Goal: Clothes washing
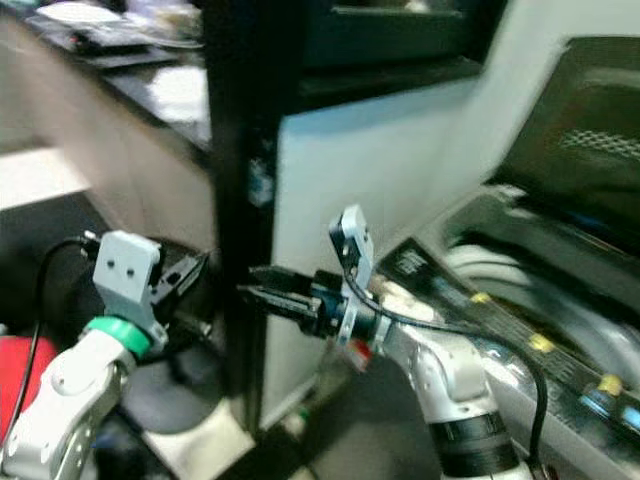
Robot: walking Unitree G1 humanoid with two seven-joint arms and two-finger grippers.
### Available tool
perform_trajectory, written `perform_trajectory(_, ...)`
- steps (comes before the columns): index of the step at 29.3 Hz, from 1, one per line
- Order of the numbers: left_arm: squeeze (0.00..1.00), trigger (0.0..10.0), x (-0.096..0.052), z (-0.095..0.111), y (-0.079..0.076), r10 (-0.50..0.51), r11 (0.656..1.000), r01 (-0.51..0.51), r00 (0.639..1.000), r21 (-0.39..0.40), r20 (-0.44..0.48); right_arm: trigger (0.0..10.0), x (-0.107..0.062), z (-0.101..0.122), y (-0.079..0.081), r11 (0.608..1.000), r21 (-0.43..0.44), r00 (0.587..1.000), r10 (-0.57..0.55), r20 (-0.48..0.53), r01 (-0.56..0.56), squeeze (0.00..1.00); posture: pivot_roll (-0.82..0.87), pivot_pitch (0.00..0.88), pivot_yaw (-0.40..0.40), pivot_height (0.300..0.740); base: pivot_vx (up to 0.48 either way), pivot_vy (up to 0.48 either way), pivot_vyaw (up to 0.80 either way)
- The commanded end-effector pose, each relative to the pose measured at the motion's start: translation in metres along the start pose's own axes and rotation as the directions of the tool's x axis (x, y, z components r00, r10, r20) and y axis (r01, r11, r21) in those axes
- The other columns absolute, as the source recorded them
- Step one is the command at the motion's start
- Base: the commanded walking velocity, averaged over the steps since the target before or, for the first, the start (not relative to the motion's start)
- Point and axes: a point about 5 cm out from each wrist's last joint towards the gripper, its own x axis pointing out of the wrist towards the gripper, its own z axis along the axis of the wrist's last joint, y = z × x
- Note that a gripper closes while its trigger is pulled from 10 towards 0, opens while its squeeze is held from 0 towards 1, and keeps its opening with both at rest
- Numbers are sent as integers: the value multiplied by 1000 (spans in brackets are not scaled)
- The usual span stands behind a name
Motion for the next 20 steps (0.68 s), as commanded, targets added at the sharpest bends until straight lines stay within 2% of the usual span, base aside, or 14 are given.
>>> perform_trajectory(1,0,10000,0,-1,-4,-17,1000,17,1000,1,-5,10000,-2,1,3,1000,3,1000,14,8,-14,0,27,43,-34,740,0,0,800)
perform_trajectory(6,0,10000,-3,-3,5,24,1000,-24,1000,0,-15,10000,8,13,-1,1000,6,994,-17,108,16,0,26,49,-39,740,0,0,800)
perform_trajectory(13,0,10000,-3,-4,7,52,999,-52,999,-3,-15,10000,11,19,-2,999,9,988,-35,149,34,0,30,42,-47,740,0,0,800)
perform_trajectory(16,0,10000,-3,-5,9,67,998,-67,998,-9,-12,10000,14,26,1,999,33,980,-10,199,4,0,23,42,-47,740,0,0,800)
perform_trajectory(20,0,10000,-3,-4,9,74,997,-74,997,-15,-11,10000,15,28,2,999,39,978,-4,207,-4,0,27,41,-49,740,0,0,800)
